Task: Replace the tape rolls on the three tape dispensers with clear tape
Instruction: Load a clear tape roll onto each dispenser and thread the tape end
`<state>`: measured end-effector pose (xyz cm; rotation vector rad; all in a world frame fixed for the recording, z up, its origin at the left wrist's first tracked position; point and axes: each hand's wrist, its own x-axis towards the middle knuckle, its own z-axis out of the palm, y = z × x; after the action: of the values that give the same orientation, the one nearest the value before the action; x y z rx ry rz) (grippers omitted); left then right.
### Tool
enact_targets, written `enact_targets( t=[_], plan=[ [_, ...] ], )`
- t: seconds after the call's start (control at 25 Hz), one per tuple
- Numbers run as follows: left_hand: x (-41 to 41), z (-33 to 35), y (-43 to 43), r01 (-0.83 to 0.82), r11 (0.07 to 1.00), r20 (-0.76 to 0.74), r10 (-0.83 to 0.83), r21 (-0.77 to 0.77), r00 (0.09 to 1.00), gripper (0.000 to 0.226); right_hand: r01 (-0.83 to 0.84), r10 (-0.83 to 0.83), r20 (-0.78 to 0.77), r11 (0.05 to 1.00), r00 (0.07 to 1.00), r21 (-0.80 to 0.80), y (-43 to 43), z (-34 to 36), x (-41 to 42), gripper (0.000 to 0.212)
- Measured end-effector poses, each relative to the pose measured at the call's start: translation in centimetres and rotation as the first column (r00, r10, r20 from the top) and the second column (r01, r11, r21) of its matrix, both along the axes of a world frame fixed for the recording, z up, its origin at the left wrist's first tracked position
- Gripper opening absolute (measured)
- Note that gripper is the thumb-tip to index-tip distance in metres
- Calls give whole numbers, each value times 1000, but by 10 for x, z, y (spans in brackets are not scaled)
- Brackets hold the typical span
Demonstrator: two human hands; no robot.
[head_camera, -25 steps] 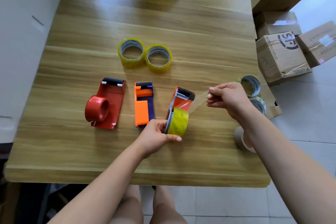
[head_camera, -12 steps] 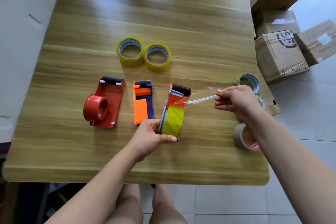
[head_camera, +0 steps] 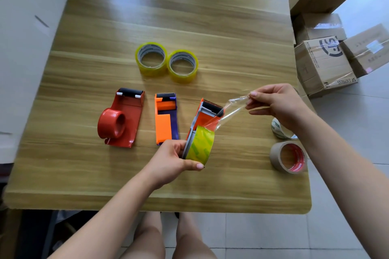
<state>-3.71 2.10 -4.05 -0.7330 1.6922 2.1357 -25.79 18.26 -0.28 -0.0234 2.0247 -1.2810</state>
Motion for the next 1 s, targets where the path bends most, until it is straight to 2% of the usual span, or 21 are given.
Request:
enact_targets(
  t=[0.32, 0.52, 0.68, 0.84, 1.0],
  plan=[
    [8, 4, 6, -16, 1000, 13, 16, 4, 1000, 25, 44, -45, 57, 999, 997, 12, 8, -6, 7, 9],
    [10, 8, 2, -13, 1000, 31, 14, -17, 999, 24, 32, -14, 96, 982, 995, -185, 19, -2, 15, 11],
    [12, 13, 3, 55, 998, 14, -55, -36, 998, 21, 69, -59, 77, 987, 995, -142, 21, -3, 14, 8],
    [13, 16, 4, 54, 998, 7, -54, -44, 999, 24, 61, -51, 83, 991, 995, -116, 16, -4, 9, 8],
    [14, 14, 6, 66, 995, 17, -65, -78, 998, 21, 25, -20, 66, 996, 998, -82, 14, -4, 10, 18]
  ],
)
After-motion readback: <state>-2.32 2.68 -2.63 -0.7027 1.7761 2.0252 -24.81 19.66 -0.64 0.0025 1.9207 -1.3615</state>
